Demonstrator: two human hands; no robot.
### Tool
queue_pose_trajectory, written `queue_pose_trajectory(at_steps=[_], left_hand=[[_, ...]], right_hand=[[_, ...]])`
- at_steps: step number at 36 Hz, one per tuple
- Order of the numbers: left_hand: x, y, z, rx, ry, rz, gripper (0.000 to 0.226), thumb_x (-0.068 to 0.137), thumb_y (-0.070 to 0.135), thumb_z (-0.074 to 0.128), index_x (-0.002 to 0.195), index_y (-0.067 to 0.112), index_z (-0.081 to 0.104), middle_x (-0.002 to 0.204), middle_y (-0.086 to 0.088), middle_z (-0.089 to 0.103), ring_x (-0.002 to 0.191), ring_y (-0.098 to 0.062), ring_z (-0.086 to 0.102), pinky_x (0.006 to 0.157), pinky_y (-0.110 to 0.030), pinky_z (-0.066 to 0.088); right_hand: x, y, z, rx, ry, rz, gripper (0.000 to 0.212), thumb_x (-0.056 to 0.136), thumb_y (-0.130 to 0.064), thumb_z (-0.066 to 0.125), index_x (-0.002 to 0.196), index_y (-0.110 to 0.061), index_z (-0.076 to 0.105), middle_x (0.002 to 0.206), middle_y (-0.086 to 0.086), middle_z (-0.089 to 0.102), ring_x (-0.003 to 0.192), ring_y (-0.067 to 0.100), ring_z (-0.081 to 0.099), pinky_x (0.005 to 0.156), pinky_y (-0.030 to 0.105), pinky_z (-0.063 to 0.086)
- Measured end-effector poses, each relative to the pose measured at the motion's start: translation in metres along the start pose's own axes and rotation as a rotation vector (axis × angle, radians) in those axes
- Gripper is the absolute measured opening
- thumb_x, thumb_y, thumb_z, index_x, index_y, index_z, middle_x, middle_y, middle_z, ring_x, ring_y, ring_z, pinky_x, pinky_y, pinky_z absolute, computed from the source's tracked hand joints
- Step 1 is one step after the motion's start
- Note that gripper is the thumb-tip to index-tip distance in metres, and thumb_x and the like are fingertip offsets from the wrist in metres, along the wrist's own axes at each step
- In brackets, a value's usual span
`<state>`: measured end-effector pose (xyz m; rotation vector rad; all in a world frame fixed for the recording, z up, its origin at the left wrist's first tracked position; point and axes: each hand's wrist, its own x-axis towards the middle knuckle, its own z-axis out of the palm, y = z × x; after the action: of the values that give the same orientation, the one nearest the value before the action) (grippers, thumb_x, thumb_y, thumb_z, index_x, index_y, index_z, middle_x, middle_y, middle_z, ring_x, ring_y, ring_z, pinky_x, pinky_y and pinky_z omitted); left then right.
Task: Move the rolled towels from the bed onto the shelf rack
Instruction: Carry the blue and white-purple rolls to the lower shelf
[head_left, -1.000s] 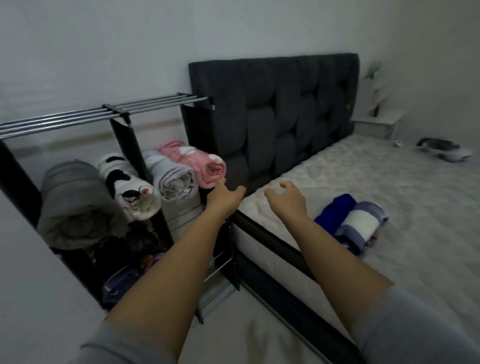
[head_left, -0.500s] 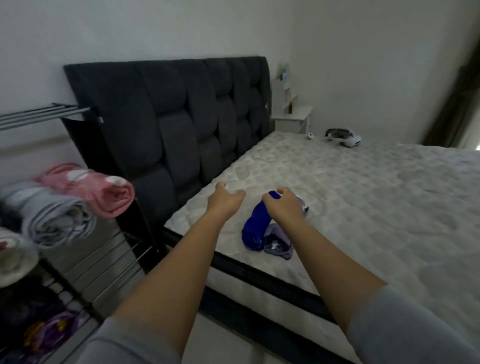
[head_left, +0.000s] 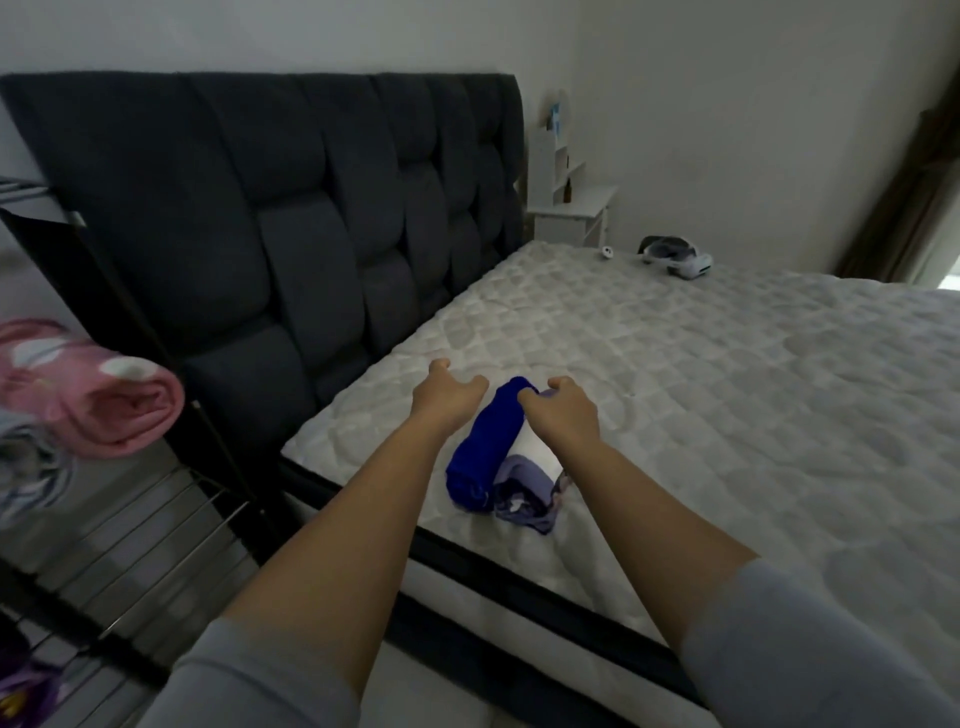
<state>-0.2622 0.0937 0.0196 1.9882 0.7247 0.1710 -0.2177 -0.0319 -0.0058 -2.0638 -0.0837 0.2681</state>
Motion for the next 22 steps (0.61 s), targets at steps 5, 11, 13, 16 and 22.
queue_pose_trajectory(at_steps=[5, 11, 13, 16, 22], left_hand=[[0.028, -0.006, 0.005, 0.021, -0.032, -0.016, 0.071, 0.094, 0.036, 0.053, 0.153, 0.015, 0.019, 0.148, -0.012, 0.039, 0.129, -0.029, 0.045, 0.093, -0.027, 0.039], [0.065, -0.014, 0.004, 0.046, -0.101, -0.005, 0.070, 0.095, 0.033, 0.053, 0.153, 0.014, 0.019, 0.148, -0.011, 0.039, 0.129, -0.027, 0.045, 0.086, -0.024, 0.036], [0.081, -0.017, 0.001, 0.057, -0.133, 0.003, 0.070, 0.094, 0.033, 0.054, 0.152, 0.014, 0.020, 0.148, -0.012, 0.039, 0.129, -0.027, 0.045, 0.088, -0.025, 0.037], [0.104, -0.019, -0.002, 0.068, -0.177, 0.020, 0.070, 0.094, 0.032, 0.054, 0.152, 0.014, 0.019, 0.147, -0.012, 0.040, 0.127, -0.027, 0.046, 0.083, -0.023, 0.034], [0.150, -0.027, -0.007, 0.119, -0.256, 0.048, 0.073, 0.094, 0.034, 0.054, 0.154, 0.014, 0.017, 0.147, -0.012, 0.041, 0.127, -0.027, 0.047, 0.087, -0.024, 0.038]], right_hand=[[0.020, 0.006, 0.010, -0.046, 0.032, 0.070, 0.067, 0.083, -0.042, 0.054, 0.144, -0.017, 0.041, 0.120, 0.009, 0.061, 0.096, 0.024, 0.061, 0.089, 0.038, 0.053], [0.050, 0.009, 0.029, -0.009, 0.070, 0.142, 0.063, 0.076, -0.043, 0.055, 0.134, -0.017, 0.050, 0.103, 0.005, 0.063, 0.092, 0.025, 0.063, 0.083, 0.038, 0.055], [0.062, 0.009, 0.039, 0.004, 0.098, 0.156, 0.062, 0.073, -0.044, 0.055, 0.128, -0.017, 0.055, 0.099, 0.004, 0.064, 0.089, 0.025, 0.065, 0.080, 0.037, 0.056], [0.082, 0.013, 0.055, 0.005, 0.136, 0.169, 0.053, 0.063, -0.047, 0.053, 0.107, -0.019, 0.065, 0.095, 0.005, 0.070, 0.081, 0.023, 0.066, 0.075, 0.037, 0.058], [0.119, 0.017, 0.084, 0.006, 0.176, 0.218, 0.040, 0.054, -0.051, 0.050, 0.073, -0.018, 0.061, 0.071, 0.002, 0.063, 0.064, 0.018, 0.058, 0.061, 0.027, 0.046]])
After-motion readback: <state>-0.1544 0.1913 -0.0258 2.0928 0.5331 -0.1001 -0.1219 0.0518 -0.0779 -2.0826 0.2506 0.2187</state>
